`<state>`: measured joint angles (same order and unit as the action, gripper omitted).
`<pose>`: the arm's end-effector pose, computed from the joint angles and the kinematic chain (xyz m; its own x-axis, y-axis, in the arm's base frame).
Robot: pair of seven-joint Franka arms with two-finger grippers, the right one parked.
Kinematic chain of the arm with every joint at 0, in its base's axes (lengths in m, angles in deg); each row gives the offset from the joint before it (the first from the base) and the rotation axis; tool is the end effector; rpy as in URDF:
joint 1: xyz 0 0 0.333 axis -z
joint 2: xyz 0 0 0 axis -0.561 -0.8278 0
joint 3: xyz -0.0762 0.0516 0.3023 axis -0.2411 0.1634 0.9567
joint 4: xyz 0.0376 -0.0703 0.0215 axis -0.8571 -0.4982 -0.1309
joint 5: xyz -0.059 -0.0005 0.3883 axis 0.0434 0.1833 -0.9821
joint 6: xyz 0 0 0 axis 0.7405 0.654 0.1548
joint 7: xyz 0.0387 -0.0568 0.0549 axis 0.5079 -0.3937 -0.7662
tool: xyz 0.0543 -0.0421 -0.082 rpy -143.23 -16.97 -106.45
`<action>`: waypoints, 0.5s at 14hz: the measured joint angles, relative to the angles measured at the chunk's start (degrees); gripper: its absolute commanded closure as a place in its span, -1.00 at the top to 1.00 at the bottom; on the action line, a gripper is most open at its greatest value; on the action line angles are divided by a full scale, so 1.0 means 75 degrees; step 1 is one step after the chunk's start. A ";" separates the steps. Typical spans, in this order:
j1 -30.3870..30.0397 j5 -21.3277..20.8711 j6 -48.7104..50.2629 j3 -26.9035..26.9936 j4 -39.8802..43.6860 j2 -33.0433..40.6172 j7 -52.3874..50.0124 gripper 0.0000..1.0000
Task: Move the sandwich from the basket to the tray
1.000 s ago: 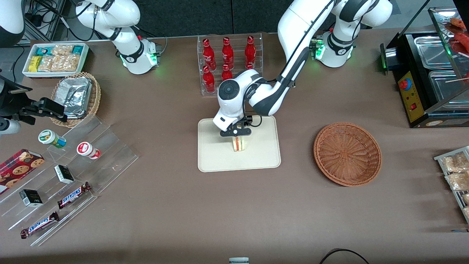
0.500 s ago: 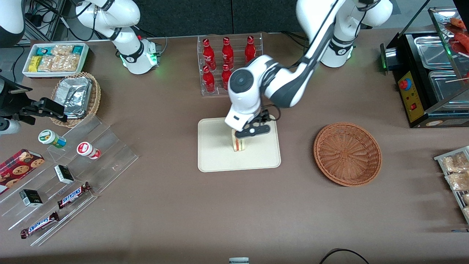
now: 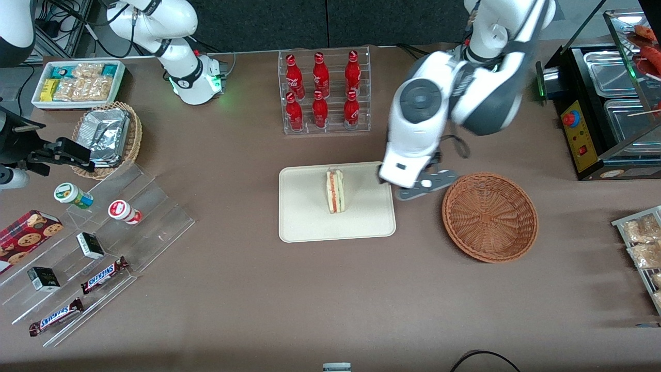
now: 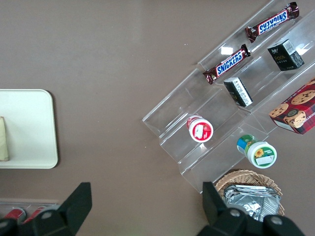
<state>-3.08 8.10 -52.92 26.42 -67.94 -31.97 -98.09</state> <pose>0.5378 -0.3212 0.4722 0.9539 0.2959 -0.0495 0.2871 -0.9482 -0.1357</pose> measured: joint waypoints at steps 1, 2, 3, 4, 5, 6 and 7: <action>-0.0289 0.0000 0.0301 0.0009 -0.0001 0.0193 0.0445 1.00; -0.0598 0.0002 0.0596 0.0015 -0.0003 0.0393 0.0916 1.00; -0.0901 0.0002 0.0853 0.0022 -0.0004 0.0580 0.1383 1.00; -0.1203 0.0002 0.1082 0.0028 -0.0008 0.0747 0.1872 1.00; -0.1507 0.0002 0.1296 0.0033 -0.0014 0.0895 0.2396 1.00; -0.1820 0.0003 0.1481 0.0037 -0.0019 0.1026 0.2932 1.00; -0.2137 0.0004 0.1631 0.0042 -0.0022 0.1147 0.3478 1.00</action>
<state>-19.11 8.13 -40.68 26.73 -68.11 -23.37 -72.01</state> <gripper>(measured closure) 0.000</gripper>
